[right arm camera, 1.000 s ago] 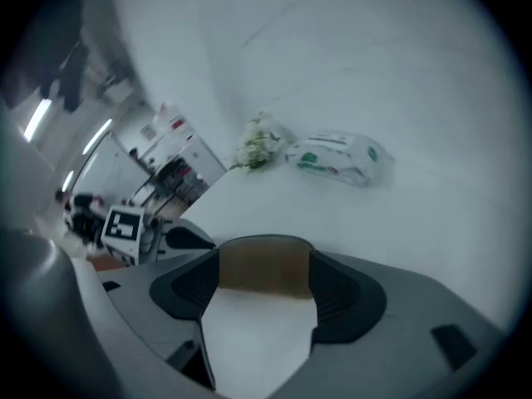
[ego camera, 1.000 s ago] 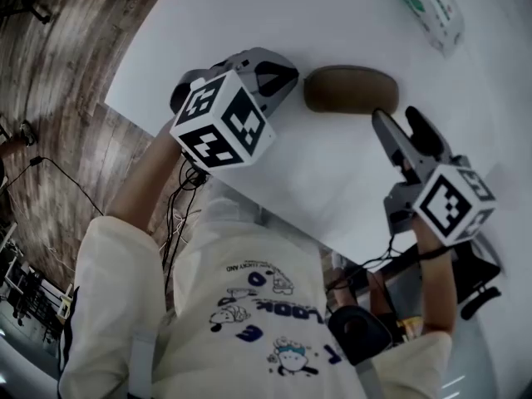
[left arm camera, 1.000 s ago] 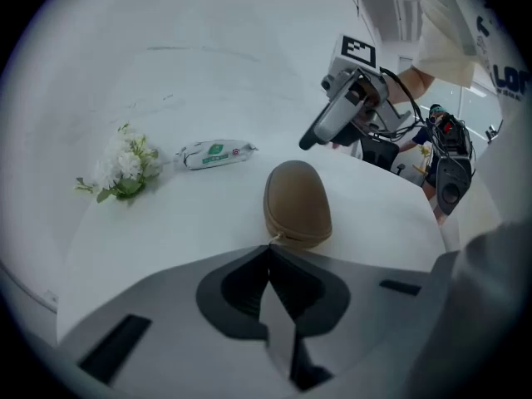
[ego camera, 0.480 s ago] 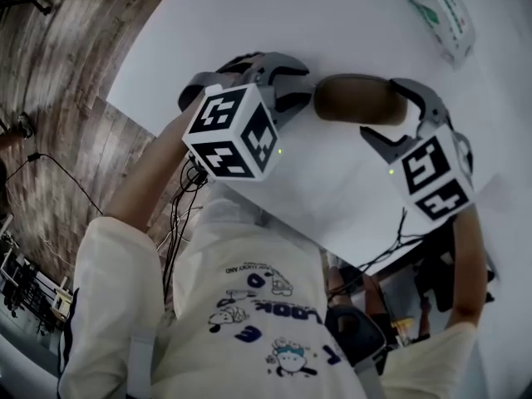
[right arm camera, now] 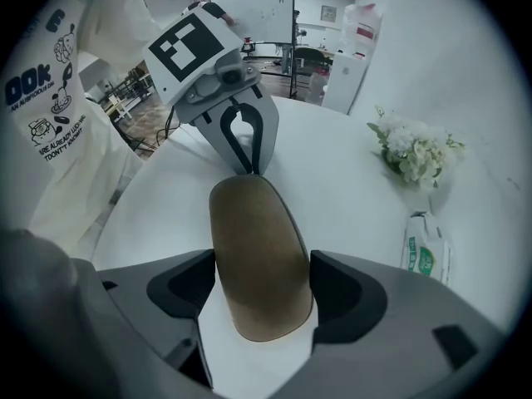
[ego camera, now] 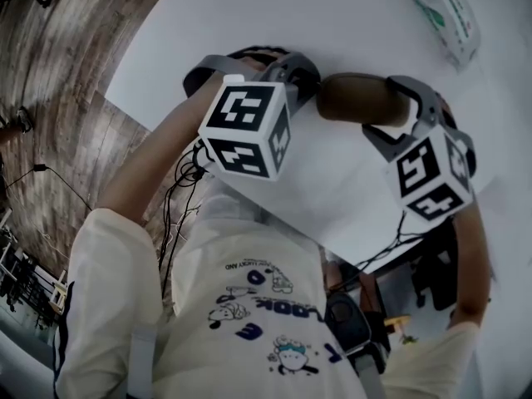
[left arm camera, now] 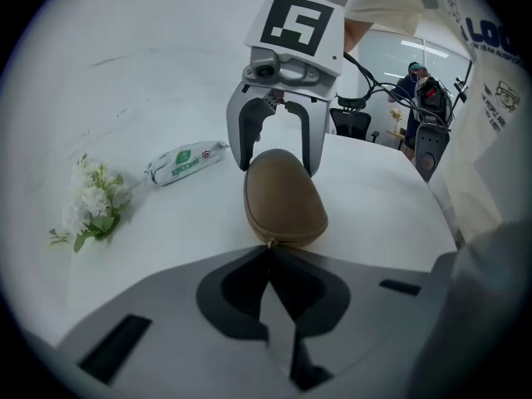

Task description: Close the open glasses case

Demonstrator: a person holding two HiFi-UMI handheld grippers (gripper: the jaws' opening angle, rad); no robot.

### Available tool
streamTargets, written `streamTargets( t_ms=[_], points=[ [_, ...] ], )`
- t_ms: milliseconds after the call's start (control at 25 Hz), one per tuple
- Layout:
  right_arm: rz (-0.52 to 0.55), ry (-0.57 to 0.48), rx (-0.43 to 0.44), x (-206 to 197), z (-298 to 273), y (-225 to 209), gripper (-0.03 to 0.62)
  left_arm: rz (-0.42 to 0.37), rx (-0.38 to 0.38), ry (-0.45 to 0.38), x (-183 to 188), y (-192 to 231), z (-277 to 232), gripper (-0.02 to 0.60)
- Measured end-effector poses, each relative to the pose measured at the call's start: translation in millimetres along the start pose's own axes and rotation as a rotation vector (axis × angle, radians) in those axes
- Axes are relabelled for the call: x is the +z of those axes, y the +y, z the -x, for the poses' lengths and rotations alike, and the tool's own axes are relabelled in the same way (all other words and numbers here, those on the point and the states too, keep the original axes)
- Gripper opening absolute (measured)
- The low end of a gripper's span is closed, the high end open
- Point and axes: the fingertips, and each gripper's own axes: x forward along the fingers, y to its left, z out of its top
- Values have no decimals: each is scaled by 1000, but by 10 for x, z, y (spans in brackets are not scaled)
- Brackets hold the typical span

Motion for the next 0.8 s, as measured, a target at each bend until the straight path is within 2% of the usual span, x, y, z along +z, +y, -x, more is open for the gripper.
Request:
streamTargets(
  t_ms=[240, 480, 680, 800],
  points=[
    [46, -1, 3, 61, -11, 36, 344, -19, -31, 11, -7, -35, 11, 2],
    [-4, -71, -4, 82, -30, 35, 344, -60, -62, 34, -41, -141, 55, -2],
    [-19, -83, -10, 105, -23, 4, 342, -110, 10, 63, -16, -214, 73, -2],
    [-25, -85, -9, 106, -25, 5, 342, -81, -10, 55, -11, -324, 74, -2]
  ],
)
